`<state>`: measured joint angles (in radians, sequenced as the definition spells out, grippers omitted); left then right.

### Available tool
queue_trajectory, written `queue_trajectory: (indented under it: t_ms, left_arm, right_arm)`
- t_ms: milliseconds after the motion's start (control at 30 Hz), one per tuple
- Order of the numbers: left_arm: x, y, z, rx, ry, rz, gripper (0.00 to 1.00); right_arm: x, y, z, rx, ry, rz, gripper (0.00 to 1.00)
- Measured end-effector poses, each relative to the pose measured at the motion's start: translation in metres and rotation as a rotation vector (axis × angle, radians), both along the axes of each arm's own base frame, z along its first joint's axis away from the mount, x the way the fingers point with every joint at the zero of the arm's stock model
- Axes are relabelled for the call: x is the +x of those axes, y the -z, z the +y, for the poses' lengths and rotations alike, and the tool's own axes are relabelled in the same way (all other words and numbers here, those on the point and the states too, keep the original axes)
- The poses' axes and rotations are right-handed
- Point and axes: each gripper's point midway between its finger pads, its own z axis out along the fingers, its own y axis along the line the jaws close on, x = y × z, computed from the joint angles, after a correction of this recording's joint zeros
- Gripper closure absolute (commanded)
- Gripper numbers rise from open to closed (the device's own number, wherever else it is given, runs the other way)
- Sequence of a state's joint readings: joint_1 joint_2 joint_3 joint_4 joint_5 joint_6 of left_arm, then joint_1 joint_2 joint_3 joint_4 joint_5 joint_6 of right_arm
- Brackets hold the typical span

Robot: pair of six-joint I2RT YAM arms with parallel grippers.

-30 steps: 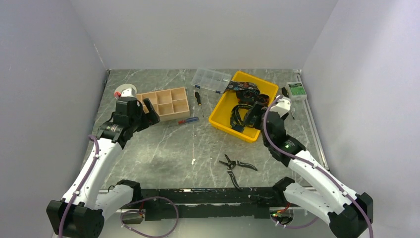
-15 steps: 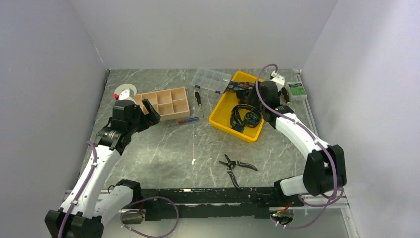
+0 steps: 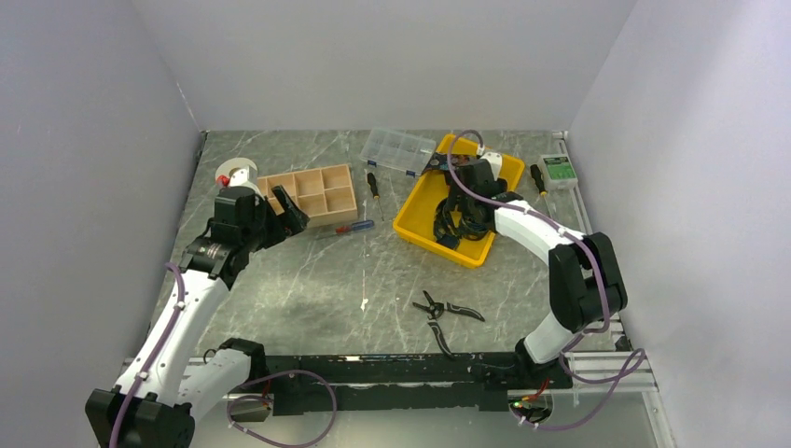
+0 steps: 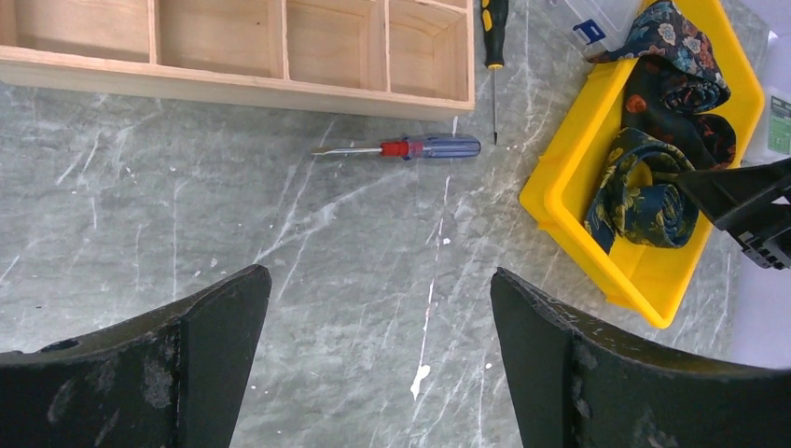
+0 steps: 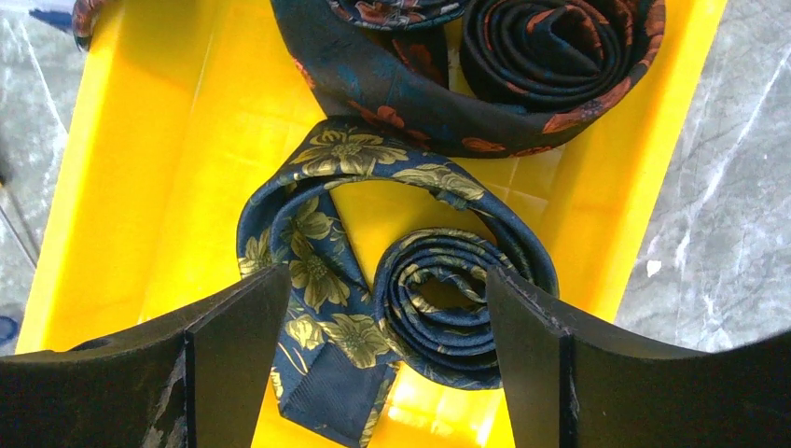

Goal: Roll the ties
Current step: Pick up the tie from the bin.

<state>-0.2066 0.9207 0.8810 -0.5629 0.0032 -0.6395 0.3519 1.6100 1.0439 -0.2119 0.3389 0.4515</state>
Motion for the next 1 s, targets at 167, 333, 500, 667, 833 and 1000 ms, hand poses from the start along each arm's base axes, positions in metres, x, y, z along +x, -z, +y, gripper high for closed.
queue_trajectory:
  t_ms: [167, 333, 500, 667, 833, 1000]
  left_arm:
    - [0.000, 0.001, -0.004, -0.011, 0.016, 0.005, 0.06]
    - [0.001, 0.005, -0.006, -0.015, 0.026, 0.023, 0.06]
    - [0.000, 0.006, -0.008, -0.022, 0.037, 0.027, 0.08]
    - [0.000, 0.006, -0.009, -0.023, 0.039, 0.027, 0.09]
    - [0.001, 0.006, -0.008, -0.020, 0.033, 0.025, 0.09]
    - [0.001, 0.002, -0.006, -0.017, 0.024, 0.011, 0.09]
  right_arm:
    - [-0.004, 0.022, 0.004, -0.053, -0.040, 0.056, 0.18]
    - [-0.017, 0.063, 0.001, -0.151, -0.060, 0.177, 0.29]
    - [-0.016, 0.071, -0.002, -0.217, -0.061, 0.212, 0.73]
    - [-0.015, 0.068, -0.002, -0.218, -0.060, 0.206, 1.00]
    - [-0.018, -0.007, 0.019, -0.061, -0.119, 0.044, 1.00]
    - [-0.039, -0.189, 0.057, 0.252, -0.313, -0.418, 1.00]
